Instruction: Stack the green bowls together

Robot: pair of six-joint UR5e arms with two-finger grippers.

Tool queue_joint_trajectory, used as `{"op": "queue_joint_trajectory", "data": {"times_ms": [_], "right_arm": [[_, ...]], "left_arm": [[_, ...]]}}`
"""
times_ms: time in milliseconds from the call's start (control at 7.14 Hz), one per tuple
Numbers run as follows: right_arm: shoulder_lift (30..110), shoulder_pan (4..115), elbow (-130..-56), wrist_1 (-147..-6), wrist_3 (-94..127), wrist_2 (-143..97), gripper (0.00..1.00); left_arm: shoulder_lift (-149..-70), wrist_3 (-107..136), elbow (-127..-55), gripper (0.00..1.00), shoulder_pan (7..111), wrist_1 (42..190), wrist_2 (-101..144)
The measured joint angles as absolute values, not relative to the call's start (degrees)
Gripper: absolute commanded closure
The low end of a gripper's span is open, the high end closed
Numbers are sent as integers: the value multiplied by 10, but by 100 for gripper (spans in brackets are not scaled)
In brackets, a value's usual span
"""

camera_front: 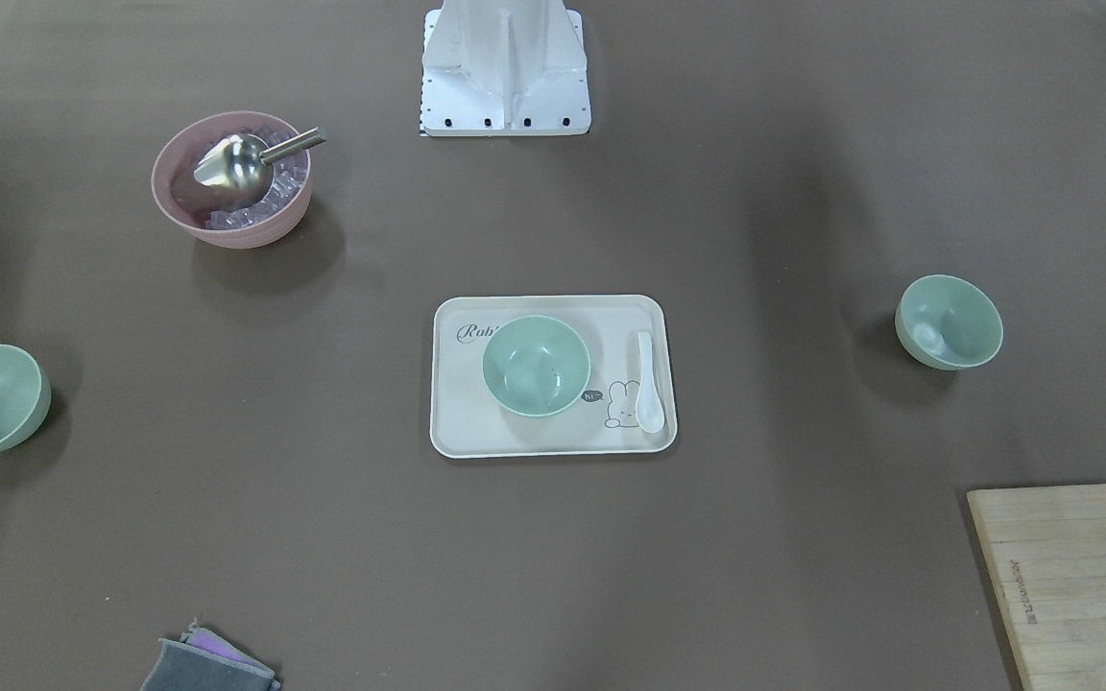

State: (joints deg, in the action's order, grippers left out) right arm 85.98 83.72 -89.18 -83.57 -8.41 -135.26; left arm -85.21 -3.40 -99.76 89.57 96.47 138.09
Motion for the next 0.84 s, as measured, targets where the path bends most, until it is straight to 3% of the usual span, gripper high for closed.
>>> {"op": "queue_joint_trajectory", "data": {"times_ms": [420, 840], "right_arm": [[843, 774, -801, -666, 35, -1329, 2], [815, 726, -777, -643, 109, -1317, 10]], "left_arm": [[-856, 12, -995, 3, 860, 975, 1363], [-858, 16, -993, 3, 847, 979, 1362]]}}
